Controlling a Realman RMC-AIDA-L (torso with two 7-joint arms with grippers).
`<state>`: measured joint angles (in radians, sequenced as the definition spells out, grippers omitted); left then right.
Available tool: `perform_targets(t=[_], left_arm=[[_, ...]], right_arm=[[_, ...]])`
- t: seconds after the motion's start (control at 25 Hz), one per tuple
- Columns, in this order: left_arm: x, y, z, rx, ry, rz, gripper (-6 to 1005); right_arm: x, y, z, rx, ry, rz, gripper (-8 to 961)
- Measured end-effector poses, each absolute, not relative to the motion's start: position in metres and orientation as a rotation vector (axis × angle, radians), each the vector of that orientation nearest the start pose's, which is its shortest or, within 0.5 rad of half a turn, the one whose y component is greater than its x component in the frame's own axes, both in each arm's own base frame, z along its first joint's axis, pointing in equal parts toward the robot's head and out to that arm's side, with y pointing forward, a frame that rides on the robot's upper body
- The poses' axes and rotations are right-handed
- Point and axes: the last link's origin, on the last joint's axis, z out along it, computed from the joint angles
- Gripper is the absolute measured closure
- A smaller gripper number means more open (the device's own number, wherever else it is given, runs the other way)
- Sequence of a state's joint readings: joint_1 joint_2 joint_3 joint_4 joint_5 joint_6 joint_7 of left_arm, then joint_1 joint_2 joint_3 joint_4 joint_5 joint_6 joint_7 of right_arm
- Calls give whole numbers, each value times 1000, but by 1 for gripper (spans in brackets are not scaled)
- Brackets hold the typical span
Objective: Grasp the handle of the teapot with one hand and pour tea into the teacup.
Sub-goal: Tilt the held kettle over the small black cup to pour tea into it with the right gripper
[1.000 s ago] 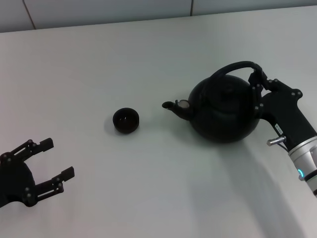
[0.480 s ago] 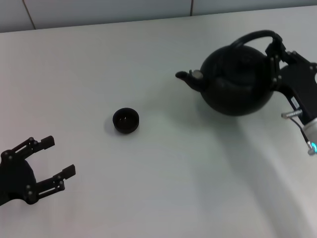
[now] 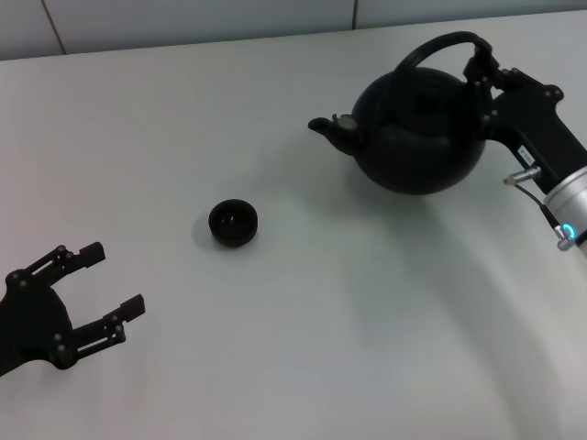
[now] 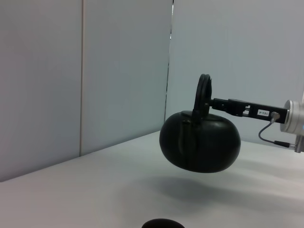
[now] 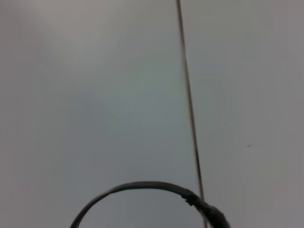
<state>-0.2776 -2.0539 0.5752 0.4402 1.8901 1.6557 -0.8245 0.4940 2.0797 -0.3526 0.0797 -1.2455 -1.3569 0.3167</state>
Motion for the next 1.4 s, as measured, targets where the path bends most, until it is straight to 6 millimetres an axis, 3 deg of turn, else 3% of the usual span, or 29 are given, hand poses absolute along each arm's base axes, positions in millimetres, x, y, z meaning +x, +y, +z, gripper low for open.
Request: perform_targets(t=[0.64, 1.12, 1.4], left_arm=[[-332, 236, -4, -2490, -414, -830, 149], [-332, 237, -4, -2488, -391, -826, 150], [-331, 238, -4, -2479, -379, -829, 149]], right_arm=[[276, 372, -21, -2102, 448, 818, 861], [245, 403, -25, -2180, 323, 752, 861], [235, 406, -32, -2227, 282, 737, 862]])
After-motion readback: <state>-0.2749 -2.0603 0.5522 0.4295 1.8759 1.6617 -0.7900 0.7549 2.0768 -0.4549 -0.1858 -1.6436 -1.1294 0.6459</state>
